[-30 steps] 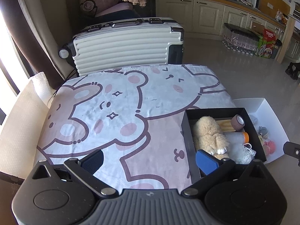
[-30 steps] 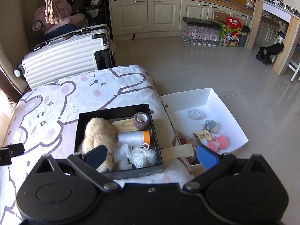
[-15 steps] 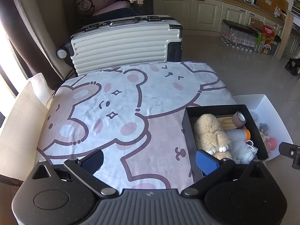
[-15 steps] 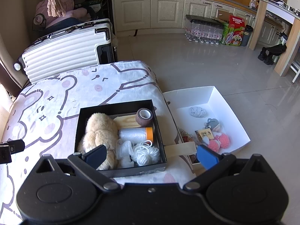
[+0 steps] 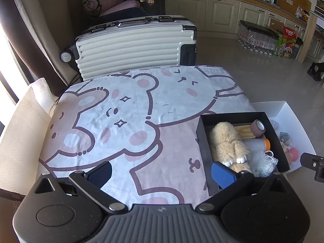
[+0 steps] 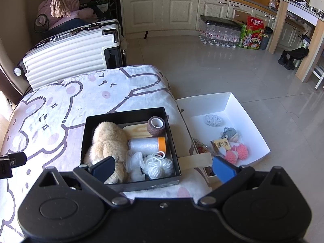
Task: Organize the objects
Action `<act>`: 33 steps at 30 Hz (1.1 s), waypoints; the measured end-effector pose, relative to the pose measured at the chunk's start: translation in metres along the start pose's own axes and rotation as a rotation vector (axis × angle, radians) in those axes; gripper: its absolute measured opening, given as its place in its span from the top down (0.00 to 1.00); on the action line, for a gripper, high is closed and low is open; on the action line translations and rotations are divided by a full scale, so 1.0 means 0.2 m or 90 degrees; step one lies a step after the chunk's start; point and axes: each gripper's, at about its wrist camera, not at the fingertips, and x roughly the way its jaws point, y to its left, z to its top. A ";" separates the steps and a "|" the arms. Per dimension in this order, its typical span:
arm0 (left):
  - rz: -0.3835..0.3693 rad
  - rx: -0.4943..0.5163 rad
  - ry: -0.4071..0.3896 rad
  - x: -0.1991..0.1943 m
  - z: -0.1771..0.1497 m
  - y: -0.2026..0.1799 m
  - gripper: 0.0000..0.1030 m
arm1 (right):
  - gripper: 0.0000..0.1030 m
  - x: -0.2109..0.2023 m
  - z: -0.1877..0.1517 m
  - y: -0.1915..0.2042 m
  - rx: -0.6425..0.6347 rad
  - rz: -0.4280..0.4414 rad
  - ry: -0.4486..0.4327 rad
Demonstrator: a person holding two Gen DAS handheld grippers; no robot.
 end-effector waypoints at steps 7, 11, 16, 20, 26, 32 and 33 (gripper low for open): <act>-0.003 0.001 0.000 0.00 0.00 -0.01 0.00 | 0.00 0.00 -0.01 0.00 -0.003 -0.001 0.002; -0.003 0.001 0.000 0.00 0.00 -0.01 0.00 | 0.00 0.01 -0.01 0.00 -0.003 -0.001 0.002; -0.004 0.002 0.002 0.00 0.00 -0.02 0.00 | 0.00 0.00 -0.01 0.00 -0.003 -0.001 0.002; -0.006 0.002 0.003 0.01 -0.01 -0.01 0.00 | 0.00 0.00 -0.01 0.00 -0.003 -0.001 0.002; -0.006 0.002 0.004 0.01 -0.01 -0.01 0.00 | 0.00 0.00 -0.01 0.00 -0.003 -0.002 0.003; -0.006 0.002 0.003 0.01 -0.01 -0.01 0.00 | 0.00 0.00 -0.01 0.00 -0.003 -0.001 0.003; -0.006 0.002 0.003 0.01 -0.01 -0.01 0.00 | 0.00 0.00 -0.01 0.00 -0.003 -0.001 0.003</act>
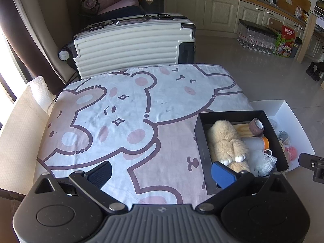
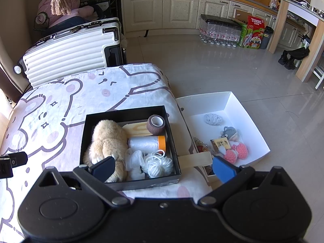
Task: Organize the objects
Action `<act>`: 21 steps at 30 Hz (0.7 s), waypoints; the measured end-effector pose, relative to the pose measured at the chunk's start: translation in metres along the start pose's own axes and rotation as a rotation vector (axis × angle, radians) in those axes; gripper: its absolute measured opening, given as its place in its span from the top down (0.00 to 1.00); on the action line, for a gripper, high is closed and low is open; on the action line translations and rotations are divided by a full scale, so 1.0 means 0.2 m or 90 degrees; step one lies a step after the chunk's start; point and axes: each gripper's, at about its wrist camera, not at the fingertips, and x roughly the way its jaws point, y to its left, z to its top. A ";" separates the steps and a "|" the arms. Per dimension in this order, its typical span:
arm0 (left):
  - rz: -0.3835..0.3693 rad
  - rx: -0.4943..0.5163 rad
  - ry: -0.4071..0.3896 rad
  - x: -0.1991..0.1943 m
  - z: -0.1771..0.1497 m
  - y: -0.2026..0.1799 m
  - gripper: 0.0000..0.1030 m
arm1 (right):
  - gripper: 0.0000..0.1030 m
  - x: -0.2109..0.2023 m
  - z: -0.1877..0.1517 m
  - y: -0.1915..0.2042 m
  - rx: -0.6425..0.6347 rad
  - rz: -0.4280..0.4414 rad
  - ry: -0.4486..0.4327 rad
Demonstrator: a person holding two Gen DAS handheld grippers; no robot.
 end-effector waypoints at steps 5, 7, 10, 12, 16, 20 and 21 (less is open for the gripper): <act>0.000 0.000 0.000 0.00 0.00 0.00 0.00 | 0.00 0.00 0.00 0.00 0.000 0.000 0.000; 0.000 0.000 0.000 0.00 0.00 0.00 0.00 | 0.00 0.00 0.00 0.00 0.000 -0.001 0.000; 0.000 0.000 0.000 0.00 0.00 0.00 0.00 | 0.00 0.00 0.00 0.00 0.000 0.000 0.000; 0.000 0.000 0.001 0.00 0.00 0.00 0.00 | 0.00 0.00 0.00 0.00 0.000 0.000 0.000; -0.001 0.000 0.000 0.00 0.00 0.00 0.00 | 0.00 0.00 0.00 0.00 0.000 0.000 0.000; -0.001 0.000 0.001 0.00 0.00 -0.01 0.00 | 0.00 0.00 0.00 0.00 0.000 0.000 0.000; -0.001 0.000 0.001 0.00 -0.01 -0.01 0.00 | 0.00 0.00 0.00 0.00 0.000 0.000 0.000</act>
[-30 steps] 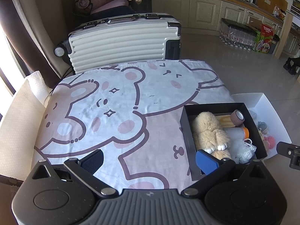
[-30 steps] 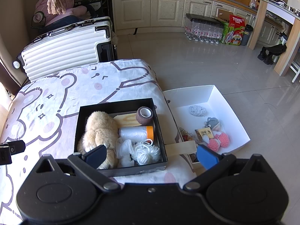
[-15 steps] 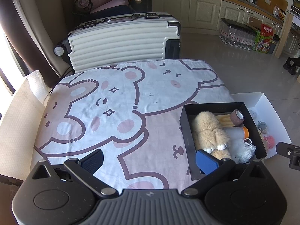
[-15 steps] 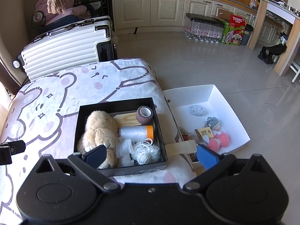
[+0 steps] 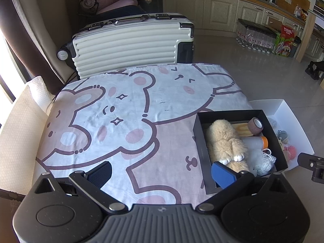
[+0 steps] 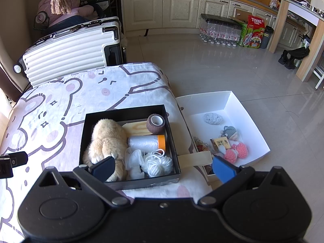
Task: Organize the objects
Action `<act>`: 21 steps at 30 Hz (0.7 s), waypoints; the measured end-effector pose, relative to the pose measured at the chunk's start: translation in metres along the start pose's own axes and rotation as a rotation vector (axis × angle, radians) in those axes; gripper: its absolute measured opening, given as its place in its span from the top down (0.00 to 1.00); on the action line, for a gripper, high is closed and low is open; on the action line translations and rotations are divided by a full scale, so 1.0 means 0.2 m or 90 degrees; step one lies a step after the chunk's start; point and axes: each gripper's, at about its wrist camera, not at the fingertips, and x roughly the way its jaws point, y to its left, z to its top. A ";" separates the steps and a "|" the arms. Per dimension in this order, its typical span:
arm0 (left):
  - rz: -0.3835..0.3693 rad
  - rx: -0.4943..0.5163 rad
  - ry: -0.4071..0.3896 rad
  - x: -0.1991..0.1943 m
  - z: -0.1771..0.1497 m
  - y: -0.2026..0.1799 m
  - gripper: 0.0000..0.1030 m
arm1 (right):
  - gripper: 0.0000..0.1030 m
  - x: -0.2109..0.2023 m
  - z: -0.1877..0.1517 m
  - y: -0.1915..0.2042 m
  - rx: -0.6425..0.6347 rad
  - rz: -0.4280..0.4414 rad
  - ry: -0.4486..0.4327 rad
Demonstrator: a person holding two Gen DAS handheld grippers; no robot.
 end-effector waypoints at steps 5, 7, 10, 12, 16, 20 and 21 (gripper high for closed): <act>-0.001 0.001 0.000 0.00 -0.01 -0.01 0.00 | 0.00 0.00 0.00 0.00 -0.001 0.000 0.001; -0.001 0.001 0.000 0.00 -0.01 -0.02 0.00 | 0.00 0.00 -0.01 0.00 -0.001 0.000 0.001; -0.001 0.001 0.001 0.00 -0.01 -0.01 0.00 | 0.00 0.00 -0.01 0.00 -0.001 0.000 0.001; -0.001 0.001 0.001 0.00 -0.01 -0.01 0.00 | 0.00 0.00 -0.01 0.00 -0.001 0.000 0.001; -0.001 0.002 0.002 0.01 -0.02 -0.02 0.00 | 0.00 0.00 -0.02 -0.01 -0.001 0.001 0.001; 0.000 0.002 0.003 0.01 -0.02 -0.02 0.00 | 0.00 0.00 -0.02 -0.01 -0.001 0.001 0.002; 0.000 0.002 0.003 0.01 -0.02 -0.02 0.00 | 0.00 0.00 -0.02 -0.01 0.000 0.001 0.002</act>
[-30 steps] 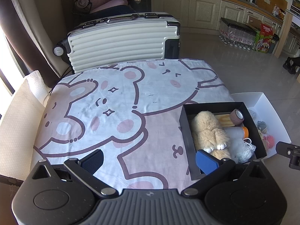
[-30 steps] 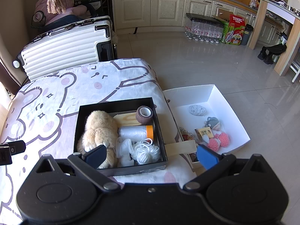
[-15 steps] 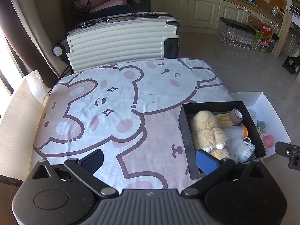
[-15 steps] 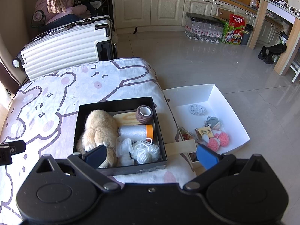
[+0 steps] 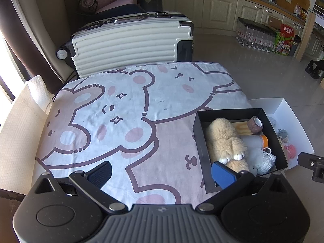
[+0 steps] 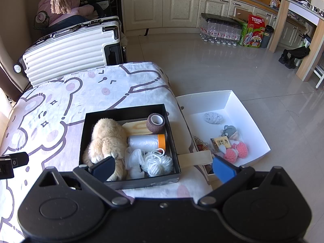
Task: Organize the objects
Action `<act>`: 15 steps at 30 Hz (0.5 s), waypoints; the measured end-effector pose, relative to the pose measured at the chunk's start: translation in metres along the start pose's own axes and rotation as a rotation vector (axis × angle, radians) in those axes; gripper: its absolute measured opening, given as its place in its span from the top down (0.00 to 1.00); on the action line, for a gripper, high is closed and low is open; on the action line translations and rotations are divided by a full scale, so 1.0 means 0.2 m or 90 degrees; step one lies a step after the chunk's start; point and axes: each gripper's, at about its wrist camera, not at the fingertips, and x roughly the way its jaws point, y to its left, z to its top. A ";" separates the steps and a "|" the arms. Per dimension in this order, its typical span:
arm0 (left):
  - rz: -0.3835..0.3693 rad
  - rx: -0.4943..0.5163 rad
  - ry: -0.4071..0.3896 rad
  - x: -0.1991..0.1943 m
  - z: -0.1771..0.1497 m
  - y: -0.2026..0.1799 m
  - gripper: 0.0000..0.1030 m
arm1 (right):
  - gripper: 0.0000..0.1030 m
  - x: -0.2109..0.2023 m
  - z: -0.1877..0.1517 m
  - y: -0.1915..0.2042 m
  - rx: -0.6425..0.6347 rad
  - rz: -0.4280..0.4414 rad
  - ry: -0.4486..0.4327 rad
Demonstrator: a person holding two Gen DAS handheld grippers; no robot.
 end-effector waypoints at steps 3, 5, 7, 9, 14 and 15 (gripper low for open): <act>0.000 0.000 0.000 0.00 0.00 0.00 0.00 | 0.00 0.00 0.00 0.00 0.000 0.000 0.000; -0.001 0.000 0.000 0.00 0.00 0.00 0.00 | 0.00 0.00 0.00 0.00 0.000 0.000 0.000; -0.001 0.000 0.001 0.00 0.00 0.00 0.00 | 0.00 0.00 0.00 0.00 0.000 0.000 0.000; -0.001 0.001 0.001 0.00 -0.01 0.00 0.00 | 0.00 0.00 0.00 0.00 0.000 0.000 0.000; -0.001 0.000 0.001 0.00 0.00 0.00 0.00 | 0.00 0.00 -0.01 0.00 0.000 0.000 0.001; -0.001 0.001 0.001 0.00 0.00 0.00 0.00 | 0.00 0.01 -0.01 0.00 0.000 0.000 0.001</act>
